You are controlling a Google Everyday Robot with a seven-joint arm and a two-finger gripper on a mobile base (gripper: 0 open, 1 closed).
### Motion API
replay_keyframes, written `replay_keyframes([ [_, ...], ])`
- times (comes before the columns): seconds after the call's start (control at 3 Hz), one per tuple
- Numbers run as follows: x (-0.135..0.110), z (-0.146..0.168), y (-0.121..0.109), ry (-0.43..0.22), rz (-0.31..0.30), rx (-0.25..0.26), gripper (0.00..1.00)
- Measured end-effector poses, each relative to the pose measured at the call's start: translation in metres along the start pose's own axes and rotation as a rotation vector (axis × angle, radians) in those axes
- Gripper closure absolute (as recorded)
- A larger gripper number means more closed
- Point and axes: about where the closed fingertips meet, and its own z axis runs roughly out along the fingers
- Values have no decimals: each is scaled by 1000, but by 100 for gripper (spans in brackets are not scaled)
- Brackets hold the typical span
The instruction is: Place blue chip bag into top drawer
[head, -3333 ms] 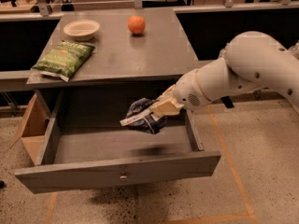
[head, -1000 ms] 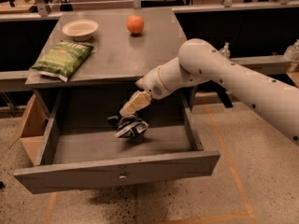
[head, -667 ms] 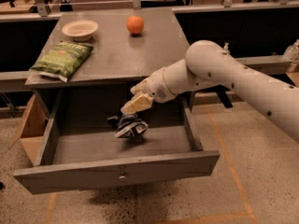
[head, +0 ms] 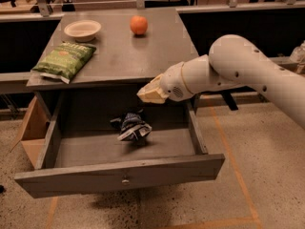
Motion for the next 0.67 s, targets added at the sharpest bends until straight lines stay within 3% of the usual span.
replay_keyframes([
  [0.33, -7, -21, -42, -48, 5, 94, 100],
  [0.67, -15, -35, -91, -92, 29, 212, 100],
])
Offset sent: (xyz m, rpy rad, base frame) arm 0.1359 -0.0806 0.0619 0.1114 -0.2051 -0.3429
